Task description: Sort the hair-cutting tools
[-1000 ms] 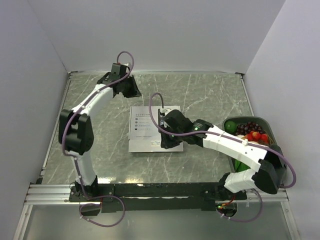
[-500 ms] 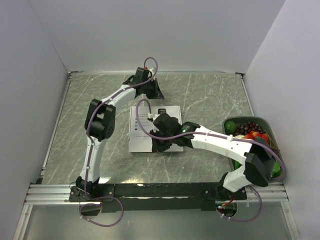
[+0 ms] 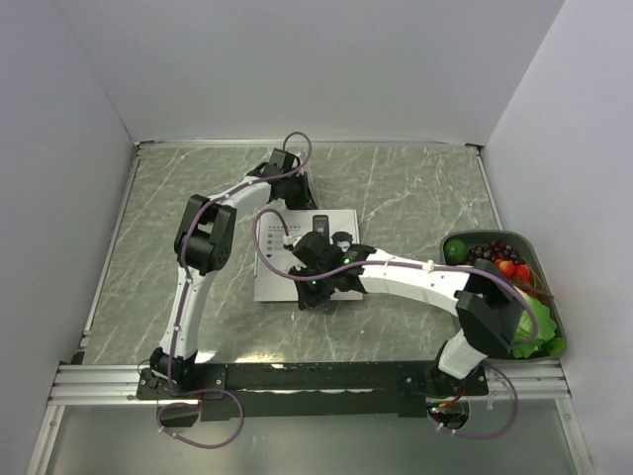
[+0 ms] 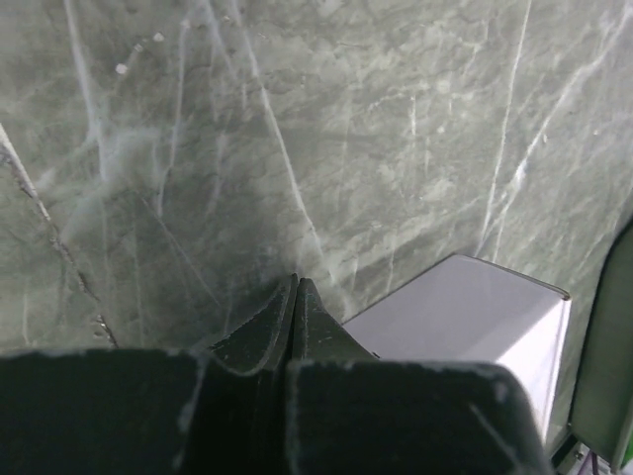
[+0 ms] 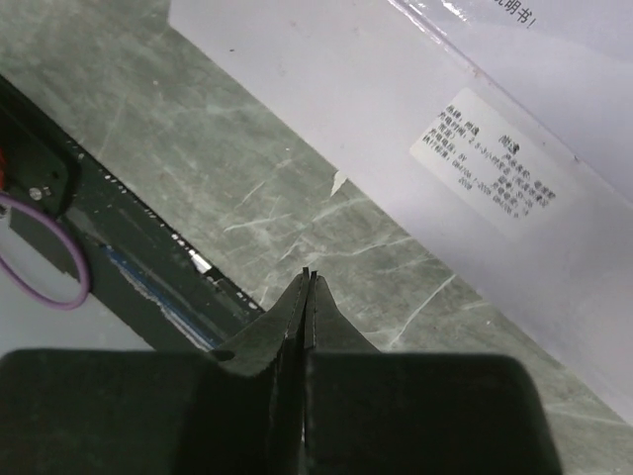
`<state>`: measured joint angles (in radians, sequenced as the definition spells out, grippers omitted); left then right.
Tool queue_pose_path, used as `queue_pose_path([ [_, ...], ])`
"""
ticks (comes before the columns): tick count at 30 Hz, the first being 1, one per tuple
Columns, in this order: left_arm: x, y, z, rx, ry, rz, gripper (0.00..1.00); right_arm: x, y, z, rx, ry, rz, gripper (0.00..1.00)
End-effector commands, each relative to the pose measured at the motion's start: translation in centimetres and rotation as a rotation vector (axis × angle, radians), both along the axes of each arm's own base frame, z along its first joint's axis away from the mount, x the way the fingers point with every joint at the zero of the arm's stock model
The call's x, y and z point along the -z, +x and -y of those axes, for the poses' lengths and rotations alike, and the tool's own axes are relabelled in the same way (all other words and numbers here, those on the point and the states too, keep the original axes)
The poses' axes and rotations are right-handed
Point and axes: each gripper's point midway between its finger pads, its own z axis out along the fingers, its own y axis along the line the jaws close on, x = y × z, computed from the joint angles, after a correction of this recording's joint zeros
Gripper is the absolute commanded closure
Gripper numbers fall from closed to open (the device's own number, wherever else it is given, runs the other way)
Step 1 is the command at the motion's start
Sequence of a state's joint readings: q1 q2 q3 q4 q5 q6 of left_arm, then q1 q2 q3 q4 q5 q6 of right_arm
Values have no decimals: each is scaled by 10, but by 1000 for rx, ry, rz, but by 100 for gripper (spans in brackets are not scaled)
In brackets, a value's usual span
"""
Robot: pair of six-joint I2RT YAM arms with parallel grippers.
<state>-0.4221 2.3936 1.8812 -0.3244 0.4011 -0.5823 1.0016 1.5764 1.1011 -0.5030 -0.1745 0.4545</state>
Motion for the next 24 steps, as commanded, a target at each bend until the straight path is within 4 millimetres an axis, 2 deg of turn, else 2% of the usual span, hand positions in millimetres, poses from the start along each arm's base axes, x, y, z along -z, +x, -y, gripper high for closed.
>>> queue_pose_path([
  [1, 6, -3, 1, 18, 39, 28, 99, 7, 7, -14, -27, 9, -2, 100],
  [13, 27, -36, 3, 104, 116, -2, 99, 38, 23, -8, 9, 50, -96, 100],
  [19, 51, -62, -1, 129, 128, -67, 99, 60, 37, 2, 33, 11, -107, 100],
  [24, 55, -79, -1, 153, 129, -89, 99, 70, 48, 9, 54, -12, -86, 100],
])
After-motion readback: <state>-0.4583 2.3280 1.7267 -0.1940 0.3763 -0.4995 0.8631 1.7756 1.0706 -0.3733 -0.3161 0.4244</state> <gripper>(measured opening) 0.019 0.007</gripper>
